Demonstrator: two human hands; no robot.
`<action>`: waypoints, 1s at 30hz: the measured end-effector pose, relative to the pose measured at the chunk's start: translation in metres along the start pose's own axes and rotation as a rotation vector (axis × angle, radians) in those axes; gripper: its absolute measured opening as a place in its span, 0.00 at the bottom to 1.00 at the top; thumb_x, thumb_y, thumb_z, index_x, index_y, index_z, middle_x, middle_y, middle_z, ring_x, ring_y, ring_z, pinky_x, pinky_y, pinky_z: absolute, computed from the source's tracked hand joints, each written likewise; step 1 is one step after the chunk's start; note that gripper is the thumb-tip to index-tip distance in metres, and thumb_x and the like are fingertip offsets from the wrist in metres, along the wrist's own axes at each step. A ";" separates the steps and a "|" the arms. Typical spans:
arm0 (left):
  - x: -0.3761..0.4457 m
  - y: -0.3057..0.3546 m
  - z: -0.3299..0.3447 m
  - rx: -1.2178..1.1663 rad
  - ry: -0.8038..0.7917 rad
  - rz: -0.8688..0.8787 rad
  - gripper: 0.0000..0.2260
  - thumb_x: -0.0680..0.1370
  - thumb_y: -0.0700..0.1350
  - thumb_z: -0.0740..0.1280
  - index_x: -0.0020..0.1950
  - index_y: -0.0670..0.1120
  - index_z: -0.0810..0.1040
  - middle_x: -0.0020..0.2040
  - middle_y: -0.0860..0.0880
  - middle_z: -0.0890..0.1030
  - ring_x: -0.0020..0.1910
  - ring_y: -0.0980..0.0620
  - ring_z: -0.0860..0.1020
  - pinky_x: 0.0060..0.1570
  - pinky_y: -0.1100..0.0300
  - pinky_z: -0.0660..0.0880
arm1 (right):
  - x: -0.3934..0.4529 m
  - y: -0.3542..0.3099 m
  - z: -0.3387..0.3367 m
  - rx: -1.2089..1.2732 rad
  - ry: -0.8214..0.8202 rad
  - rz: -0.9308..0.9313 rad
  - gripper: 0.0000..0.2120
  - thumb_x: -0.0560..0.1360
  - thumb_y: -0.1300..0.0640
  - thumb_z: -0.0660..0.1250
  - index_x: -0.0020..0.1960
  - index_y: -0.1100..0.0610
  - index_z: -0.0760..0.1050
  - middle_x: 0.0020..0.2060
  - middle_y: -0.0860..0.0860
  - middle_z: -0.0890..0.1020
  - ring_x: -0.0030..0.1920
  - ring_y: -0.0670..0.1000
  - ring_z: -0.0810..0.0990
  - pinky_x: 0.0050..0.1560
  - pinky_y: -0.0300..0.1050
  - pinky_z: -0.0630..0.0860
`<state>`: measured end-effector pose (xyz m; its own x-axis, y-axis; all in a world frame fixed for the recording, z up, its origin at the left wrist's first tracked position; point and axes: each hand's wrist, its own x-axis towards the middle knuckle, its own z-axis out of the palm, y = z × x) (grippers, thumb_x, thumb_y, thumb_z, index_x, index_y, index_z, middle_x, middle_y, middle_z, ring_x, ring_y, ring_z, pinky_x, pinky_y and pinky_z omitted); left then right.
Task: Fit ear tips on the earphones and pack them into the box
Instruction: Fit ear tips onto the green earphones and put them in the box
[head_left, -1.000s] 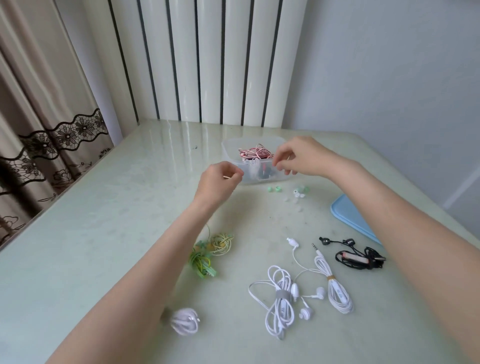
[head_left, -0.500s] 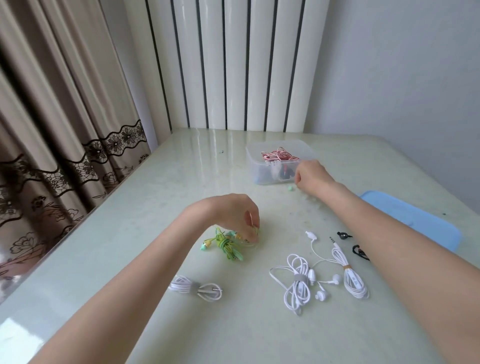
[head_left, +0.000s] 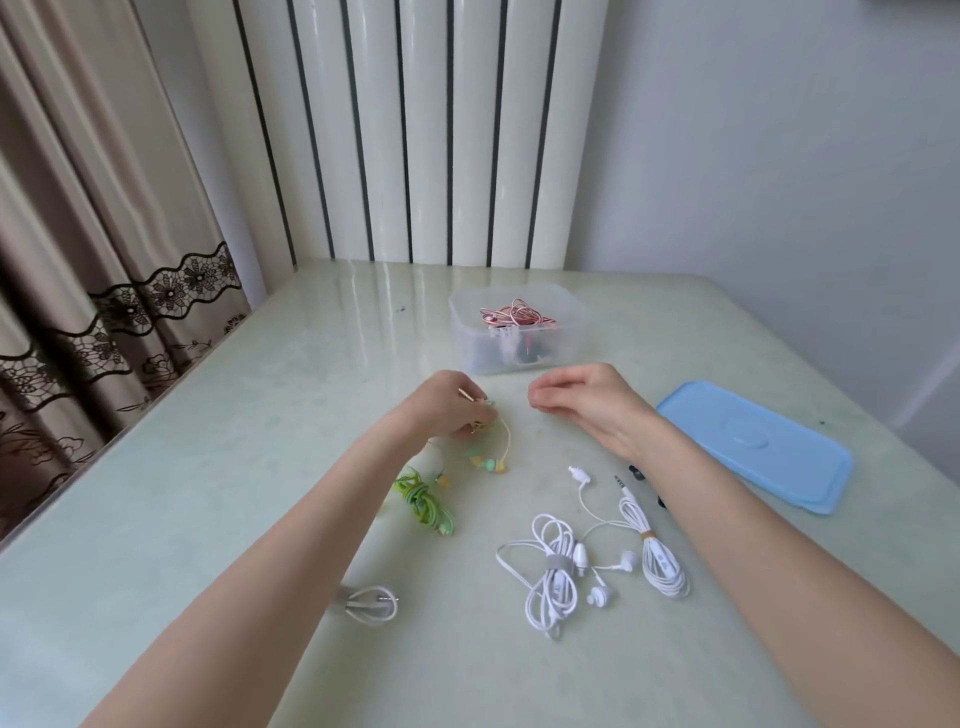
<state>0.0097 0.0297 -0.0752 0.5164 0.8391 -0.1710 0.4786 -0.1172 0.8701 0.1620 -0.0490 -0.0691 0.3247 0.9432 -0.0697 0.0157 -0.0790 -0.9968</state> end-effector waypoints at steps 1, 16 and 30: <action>0.003 0.002 -0.001 0.115 0.012 0.022 0.05 0.74 0.41 0.68 0.46 0.43 0.75 0.40 0.47 0.77 0.37 0.51 0.76 0.38 0.63 0.75 | 0.000 0.002 -0.001 -0.025 0.012 -0.007 0.07 0.69 0.74 0.66 0.38 0.64 0.76 0.36 0.57 0.78 0.37 0.50 0.77 0.38 0.30 0.77; -0.021 0.004 -0.003 0.755 -0.248 0.351 0.14 0.72 0.34 0.63 0.49 0.50 0.82 0.52 0.46 0.80 0.50 0.48 0.78 0.53 0.55 0.74 | 0.006 0.018 0.004 -0.158 -0.018 -0.073 0.07 0.67 0.70 0.71 0.38 0.59 0.79 0.36 0.54 0.81 0.38 0.48 0.79 0.44 0.30 0.76; -0.004 -0.001 -0.012 0.184 0.182 0.317 0.05 0.70 0.40 0.72 0.45 0.43 0.82 0.44 0.52 0.75 0.28 0.61 0.77 0.31 0.74 0.70 | 0.014 0.021 0.017 0.274 -0.073 0.003 0.07 0.70 0.73 0.66 0.40 0.63 0.79 0.33 0.53 0.82 0.36 0.47 0.81 0.43 0.33 0.79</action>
<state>-0.0018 0.0328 -0.0695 0.5327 0.8244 0.1912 0.4439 -0.4645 0.7663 0.1512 -0.0318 -0.0920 0.2554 0.9646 -0.0653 -0.2449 -0.0008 -0.9695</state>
